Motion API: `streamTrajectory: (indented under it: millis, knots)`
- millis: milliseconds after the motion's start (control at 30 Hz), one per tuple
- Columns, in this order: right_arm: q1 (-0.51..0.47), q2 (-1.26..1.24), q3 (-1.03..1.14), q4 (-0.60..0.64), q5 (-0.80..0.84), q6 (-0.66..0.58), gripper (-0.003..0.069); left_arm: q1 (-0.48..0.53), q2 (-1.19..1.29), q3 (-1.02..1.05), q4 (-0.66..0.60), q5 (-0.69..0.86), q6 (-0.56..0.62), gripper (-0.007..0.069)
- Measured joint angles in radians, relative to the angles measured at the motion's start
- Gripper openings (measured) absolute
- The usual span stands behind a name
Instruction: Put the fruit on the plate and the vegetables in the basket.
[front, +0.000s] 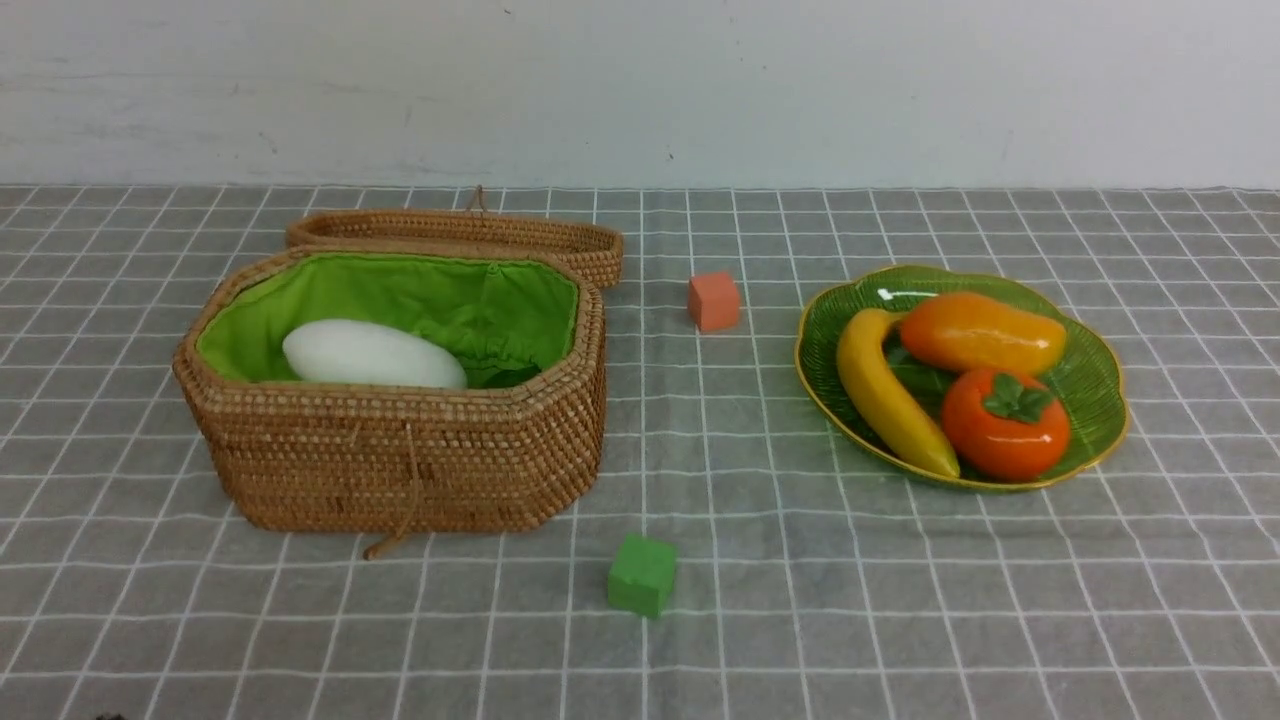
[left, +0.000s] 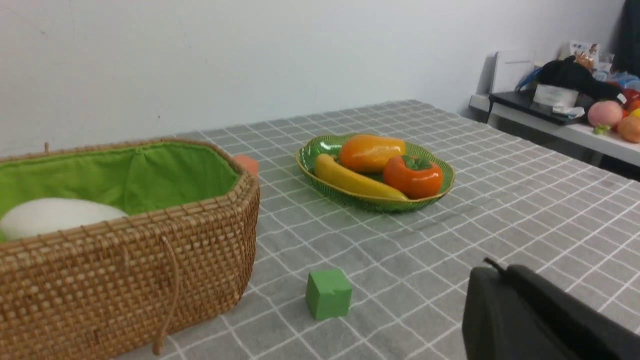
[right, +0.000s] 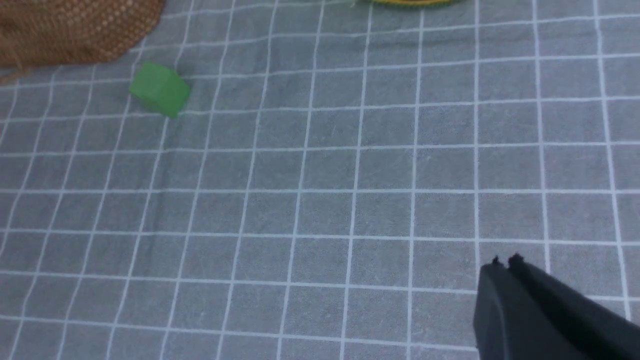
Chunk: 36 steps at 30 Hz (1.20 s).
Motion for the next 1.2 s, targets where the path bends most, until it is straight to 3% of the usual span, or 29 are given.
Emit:
streamTrajectory:
  millis: [133,200,333,500,867,1200]
  knots:
    - [0.0,-0.15,0.103,-0.095,-0.08,0.12,-0.0004,0.0,0.0,0.055,0.0,-0.001,0.0,-0.0013]
    - [0.0,-0.201,0.177,-0.12,-0.229,0.154,0.0,0.0,0.0,0.075,0.0,0.0,0.0,-0.0013]
    - [0.0,-0.27,0.315,-0.155,-0.507,0.177,0.0005,0.0,0.0,0.095,0.0,0.005,0.0,-0.0013]
    - [0.0,-0.297,0.457,-0.165,-0.698,0.182,0.0009,0.0,0.0,0.095,0.0,0.02,0.0,-0.0013]
    - [0.0,-0.384,0.72,-0.289,-0.779,0.18,-0.0019,0.0,0.0,0.095,0.0,0.024,0.0,-0.0013]
    - [0.0,-0.398,0.732,-0.303,-0.755,0.165,-0.0019,0.0,-0.001,0.097,0.0,0.024,0.0,-0.0008]
